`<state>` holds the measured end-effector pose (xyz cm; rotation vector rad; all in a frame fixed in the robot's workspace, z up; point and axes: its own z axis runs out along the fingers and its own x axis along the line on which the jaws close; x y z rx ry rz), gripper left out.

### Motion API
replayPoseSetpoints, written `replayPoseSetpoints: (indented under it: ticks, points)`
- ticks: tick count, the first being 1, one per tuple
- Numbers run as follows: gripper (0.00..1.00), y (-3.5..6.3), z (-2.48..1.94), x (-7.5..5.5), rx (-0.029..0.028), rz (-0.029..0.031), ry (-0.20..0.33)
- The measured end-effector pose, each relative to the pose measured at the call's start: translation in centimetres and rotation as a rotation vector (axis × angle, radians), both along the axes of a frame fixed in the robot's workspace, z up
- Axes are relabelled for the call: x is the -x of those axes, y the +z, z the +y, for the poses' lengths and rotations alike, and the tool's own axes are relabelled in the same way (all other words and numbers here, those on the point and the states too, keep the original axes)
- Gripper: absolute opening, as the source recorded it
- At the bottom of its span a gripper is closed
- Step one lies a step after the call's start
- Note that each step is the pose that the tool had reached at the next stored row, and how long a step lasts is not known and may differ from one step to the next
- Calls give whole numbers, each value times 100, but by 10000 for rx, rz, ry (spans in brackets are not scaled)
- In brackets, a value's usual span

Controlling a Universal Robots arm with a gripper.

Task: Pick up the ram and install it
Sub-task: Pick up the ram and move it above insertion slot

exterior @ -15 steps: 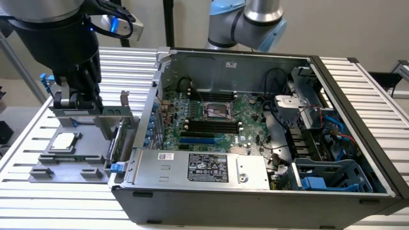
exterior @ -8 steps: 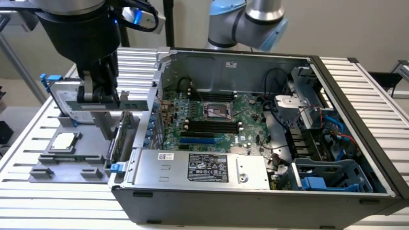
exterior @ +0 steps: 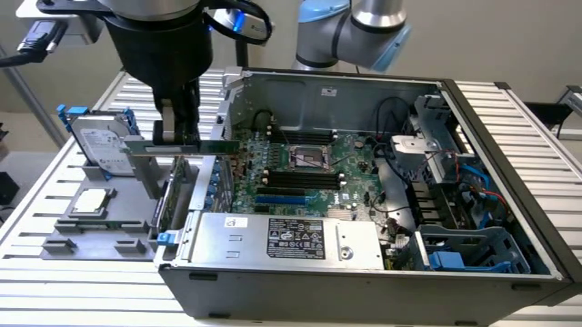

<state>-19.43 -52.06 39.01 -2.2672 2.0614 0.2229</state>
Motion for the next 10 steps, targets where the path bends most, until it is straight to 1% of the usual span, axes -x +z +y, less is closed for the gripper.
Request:
replayPoseSetpoints:
  ticks: [5, 10]
  points:
    - [14, 1, 1, -226, -36, 31, -1]
    - [14, 1, 9, -452, -40, 61, 0]
